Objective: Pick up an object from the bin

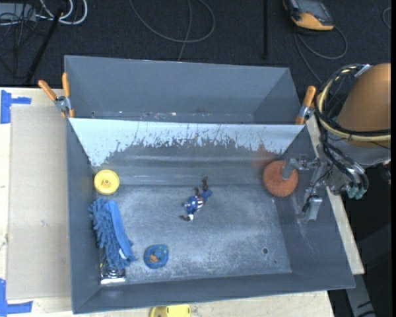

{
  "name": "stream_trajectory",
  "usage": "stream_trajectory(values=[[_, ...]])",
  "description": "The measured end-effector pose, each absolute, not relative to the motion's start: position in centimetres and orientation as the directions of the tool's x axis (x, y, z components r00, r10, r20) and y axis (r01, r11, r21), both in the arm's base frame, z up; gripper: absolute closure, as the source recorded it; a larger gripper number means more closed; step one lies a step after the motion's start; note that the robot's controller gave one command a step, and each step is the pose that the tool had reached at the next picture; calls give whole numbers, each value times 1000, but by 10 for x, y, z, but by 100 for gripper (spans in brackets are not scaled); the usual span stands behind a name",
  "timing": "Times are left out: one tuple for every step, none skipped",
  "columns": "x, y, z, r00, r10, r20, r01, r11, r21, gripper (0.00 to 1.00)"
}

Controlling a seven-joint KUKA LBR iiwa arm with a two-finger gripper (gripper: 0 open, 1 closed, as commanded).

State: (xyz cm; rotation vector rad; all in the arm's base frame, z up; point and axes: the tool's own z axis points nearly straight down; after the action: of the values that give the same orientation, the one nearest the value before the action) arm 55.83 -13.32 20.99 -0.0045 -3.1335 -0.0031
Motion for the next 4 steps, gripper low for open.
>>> stream_trajectory(values=[[560,-133,215,-1000,0,0,0,1000,0,0],[584,-119,176,-999,35,-9,35,999,-2,0],[573,-127,135,-997,83,1,83,997,0,100],[573,-126,135,-997,81,1,81,997,0,100]])
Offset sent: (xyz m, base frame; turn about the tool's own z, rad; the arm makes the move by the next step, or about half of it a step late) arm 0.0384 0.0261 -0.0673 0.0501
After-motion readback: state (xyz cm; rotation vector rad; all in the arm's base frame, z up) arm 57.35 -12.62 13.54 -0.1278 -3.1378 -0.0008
